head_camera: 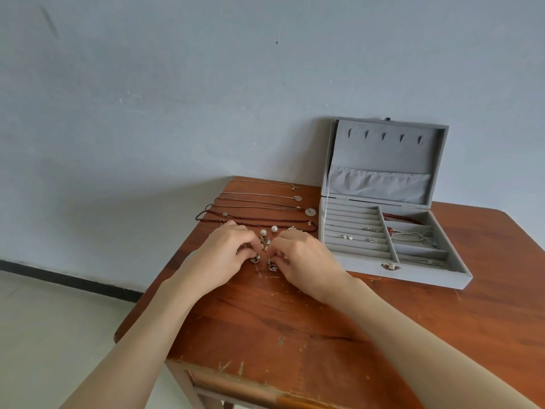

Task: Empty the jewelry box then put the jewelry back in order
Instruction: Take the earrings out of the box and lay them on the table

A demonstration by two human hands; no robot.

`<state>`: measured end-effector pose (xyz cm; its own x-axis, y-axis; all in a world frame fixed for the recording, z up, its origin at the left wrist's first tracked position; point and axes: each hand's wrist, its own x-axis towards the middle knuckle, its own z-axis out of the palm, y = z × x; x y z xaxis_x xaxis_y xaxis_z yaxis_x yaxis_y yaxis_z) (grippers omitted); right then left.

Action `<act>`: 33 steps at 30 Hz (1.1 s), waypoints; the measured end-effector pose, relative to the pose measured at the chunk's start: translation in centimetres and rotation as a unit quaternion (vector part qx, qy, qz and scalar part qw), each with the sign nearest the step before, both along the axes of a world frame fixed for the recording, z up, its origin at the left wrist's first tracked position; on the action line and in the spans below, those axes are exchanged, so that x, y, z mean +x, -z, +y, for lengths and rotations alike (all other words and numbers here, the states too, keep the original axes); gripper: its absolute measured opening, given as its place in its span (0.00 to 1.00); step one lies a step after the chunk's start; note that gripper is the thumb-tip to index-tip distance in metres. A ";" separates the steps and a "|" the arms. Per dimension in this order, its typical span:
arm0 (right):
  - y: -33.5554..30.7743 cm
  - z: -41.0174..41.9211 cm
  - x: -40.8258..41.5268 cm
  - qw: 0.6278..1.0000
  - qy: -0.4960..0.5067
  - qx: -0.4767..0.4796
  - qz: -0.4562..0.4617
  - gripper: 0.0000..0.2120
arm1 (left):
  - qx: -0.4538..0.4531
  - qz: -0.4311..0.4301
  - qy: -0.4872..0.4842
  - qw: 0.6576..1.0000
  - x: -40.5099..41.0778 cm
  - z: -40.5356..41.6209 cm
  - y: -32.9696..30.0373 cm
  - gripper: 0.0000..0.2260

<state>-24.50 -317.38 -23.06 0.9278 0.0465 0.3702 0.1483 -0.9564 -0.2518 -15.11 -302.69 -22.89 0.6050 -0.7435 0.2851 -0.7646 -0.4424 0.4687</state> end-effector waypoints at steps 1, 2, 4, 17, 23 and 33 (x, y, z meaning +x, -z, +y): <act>0.0 0.0 0.0 1.000 0.001 -0.003 -0.002 0.08 | 0.004 0.001 -0.001 1.000 0.0 0.0 0.0 0.05; 0.1 0.0 0.0 1.000 0.002 -0.005 -0.003 0.08 | 0.008 0.000 -0.002 1.000 -0.1 -0.1 0.0 0.05; 0.1 0.0 -0.1 1.000 0.003 -0.004 -0.003 0.08 | 0.012 -0.001 -0.003 1.000 -0.2 0.0 0.0 0.05; -3.0 -3.6 -3.1 0.989 0.074 0.114 -0.067 0.05 | -0.047 -0.036 0.017 0.998 -2.5 -3.1 -1.9 0.06; -2.9 -9.1 -5.2 0.972 0.182 0.122 -0.082 0.04 | -0.053 -0.043 0.044 0.997 -4.0 -7.7 -1.9 0.07; -0.8 -13.4 -5.5 0.960 0.277 0.049 -0.005 0.10 | 0.001 -0.066 0.034 0.997 -4.5 -15.2 -1.1 0.10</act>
